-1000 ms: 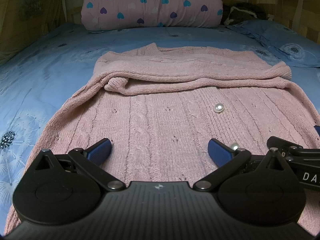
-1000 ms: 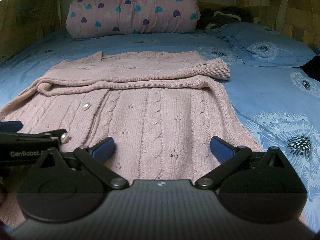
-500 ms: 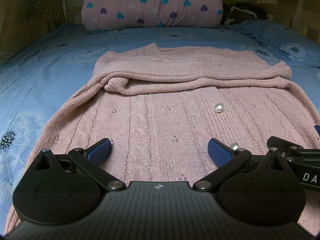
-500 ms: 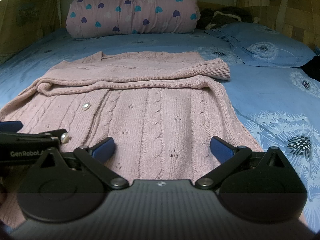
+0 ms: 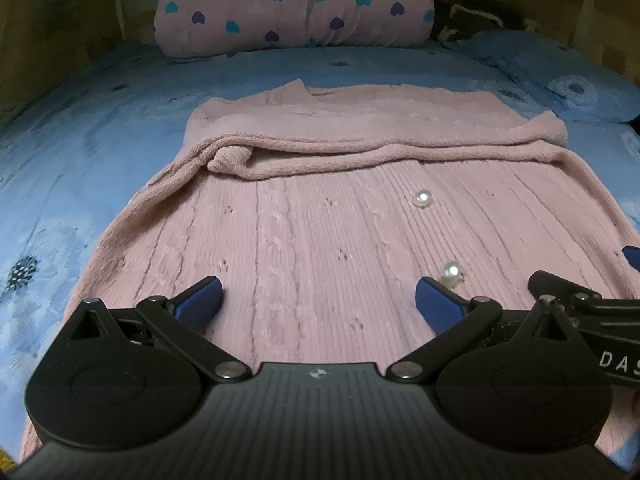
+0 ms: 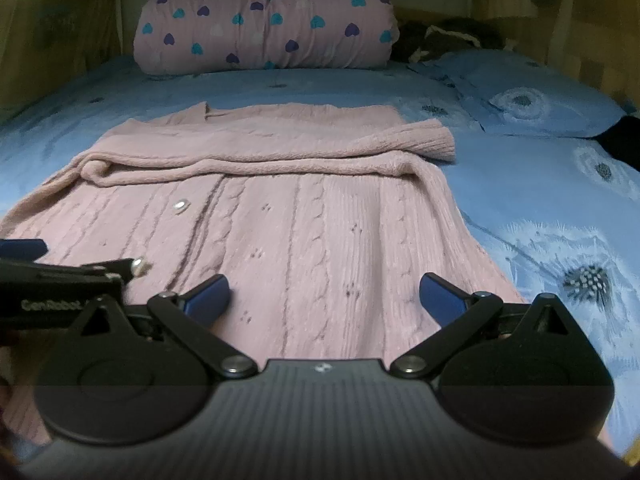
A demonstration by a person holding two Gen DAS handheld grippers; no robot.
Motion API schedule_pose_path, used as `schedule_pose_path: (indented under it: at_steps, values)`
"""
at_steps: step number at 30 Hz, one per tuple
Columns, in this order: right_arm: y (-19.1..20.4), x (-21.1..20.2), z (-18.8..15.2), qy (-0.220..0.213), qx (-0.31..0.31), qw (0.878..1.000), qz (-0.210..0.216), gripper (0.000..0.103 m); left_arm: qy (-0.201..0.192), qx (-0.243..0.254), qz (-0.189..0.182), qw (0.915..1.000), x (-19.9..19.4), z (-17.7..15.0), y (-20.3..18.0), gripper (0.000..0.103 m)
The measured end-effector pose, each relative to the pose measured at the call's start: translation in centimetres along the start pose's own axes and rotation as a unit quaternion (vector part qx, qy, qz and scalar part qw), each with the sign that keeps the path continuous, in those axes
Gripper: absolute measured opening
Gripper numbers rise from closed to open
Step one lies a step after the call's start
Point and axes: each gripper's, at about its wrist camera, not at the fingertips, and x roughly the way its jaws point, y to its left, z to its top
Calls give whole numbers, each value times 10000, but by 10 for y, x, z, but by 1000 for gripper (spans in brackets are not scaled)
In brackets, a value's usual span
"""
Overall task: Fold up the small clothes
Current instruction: 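Lower both grippers to the cardigan hem and close on it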
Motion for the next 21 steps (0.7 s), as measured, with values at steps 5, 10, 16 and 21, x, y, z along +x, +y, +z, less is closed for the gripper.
schedule_pose_path:
  at_steps: [5,10,16,21]
  values:
    - [-1,-21,-6,98,17,9997,245,103,359,193,7,9992,-19,4,-5,103]
    - [-3,-51,-9,117,0,9985,542,103,316,348,-110,9988,-58,1,-3,103]
    - [0,-91,-9,-5,-364,9964,764,103,136,797,98,9967,-104,-15,3,103]
    - [4,-112,-19,20,-770,9933,861,103,199,843,-83,9962,-124,-30,12,103]
